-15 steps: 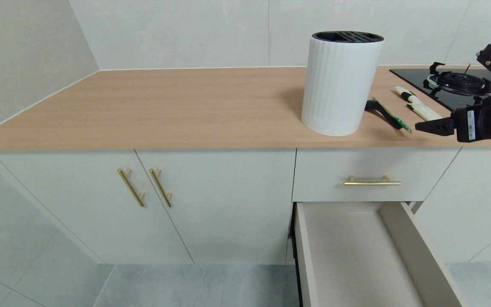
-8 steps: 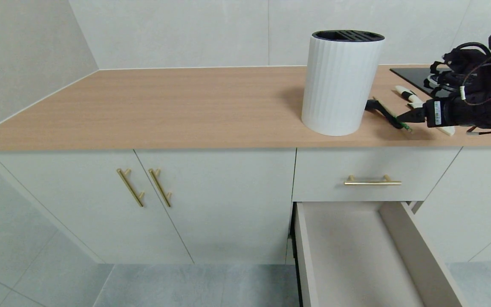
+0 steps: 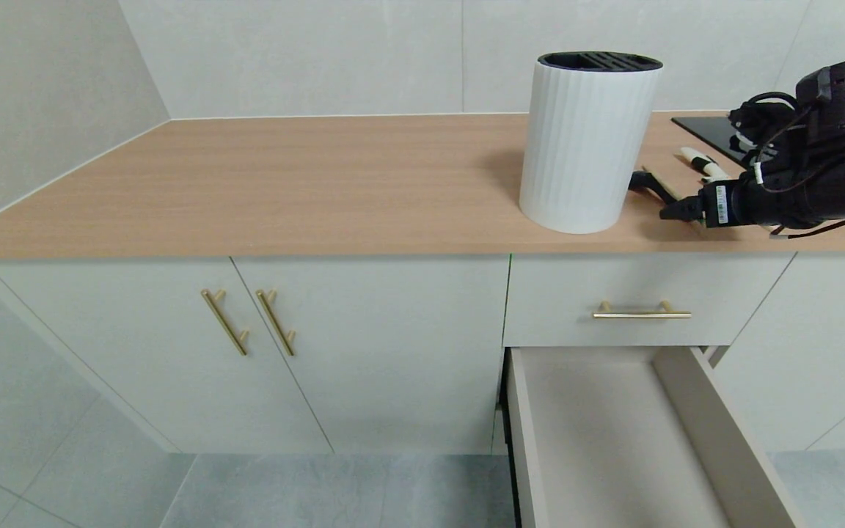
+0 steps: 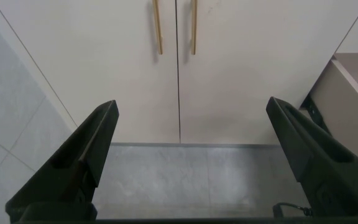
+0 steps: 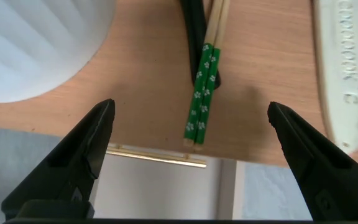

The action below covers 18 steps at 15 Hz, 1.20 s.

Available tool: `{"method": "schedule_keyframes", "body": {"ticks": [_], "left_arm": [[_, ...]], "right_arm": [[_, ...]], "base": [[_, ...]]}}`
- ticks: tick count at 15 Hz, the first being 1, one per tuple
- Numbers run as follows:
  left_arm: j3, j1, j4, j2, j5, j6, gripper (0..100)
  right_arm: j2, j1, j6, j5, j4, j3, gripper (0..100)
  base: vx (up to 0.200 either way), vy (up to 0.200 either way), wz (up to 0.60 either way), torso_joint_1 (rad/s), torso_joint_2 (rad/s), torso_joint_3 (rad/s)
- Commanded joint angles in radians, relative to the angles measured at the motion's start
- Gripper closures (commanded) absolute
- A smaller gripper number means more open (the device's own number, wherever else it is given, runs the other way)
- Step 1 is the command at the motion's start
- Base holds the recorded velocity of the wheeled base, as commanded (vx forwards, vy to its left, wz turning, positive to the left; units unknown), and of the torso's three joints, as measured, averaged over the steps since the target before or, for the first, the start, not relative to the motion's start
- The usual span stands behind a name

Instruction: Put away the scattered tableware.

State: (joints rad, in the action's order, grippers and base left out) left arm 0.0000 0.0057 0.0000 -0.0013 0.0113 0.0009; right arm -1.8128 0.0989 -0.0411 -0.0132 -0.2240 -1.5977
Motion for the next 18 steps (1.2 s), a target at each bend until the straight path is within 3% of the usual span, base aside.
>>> {"method": "schedule_keyframes", "body": {"ticks": [1, 4, 10, 11, 18], "left_arm": [[0.0, 0.0, 0.0, 0.001, 0.001, 0.001, 0], [0.0, 0.0, 0.0, 0.001, 0.001, 0.001, 0], [0.0, 0.0, 0.0, 0.001, -0.001, -0.001, 0], [0.0, 0.0, 0.0, 0.001, -0.001, -0.001, 0], [0.0, 0.0, 0.0, 0.001, 0.001, 0.001, 0]], "right_arm": [[-0.03, -0.001, 0.01, -0.001, 0.0, -0.015, 0], [-0.049, -0.001, 0.07, -0.001, -0.009, -0.059, 0], [-0.059, -0.001, 0.067, -0.004, -0.026, -0.061, 0], [-0.06, -0.001, 0.067, -0.004, -0.026, -0.062, 100], [-0.048, -0.005, 0.067, -0.017, -0.028, -0.067, 100]], "base": [[0.0, 0.0, 0.0, 0.0, 0.0, 0.0], [0.0, 0.0, 0.0, 0.0, 0.0, 0.0], [0.0, 0.0, 0.0, 0.0, 0.0, 0.0], [0.0, 0.0, 0.0, 0.0, 0.0, 0.0], [0.0, 0.0, 0.0, 0.0, 0.0, 0.0]]}}
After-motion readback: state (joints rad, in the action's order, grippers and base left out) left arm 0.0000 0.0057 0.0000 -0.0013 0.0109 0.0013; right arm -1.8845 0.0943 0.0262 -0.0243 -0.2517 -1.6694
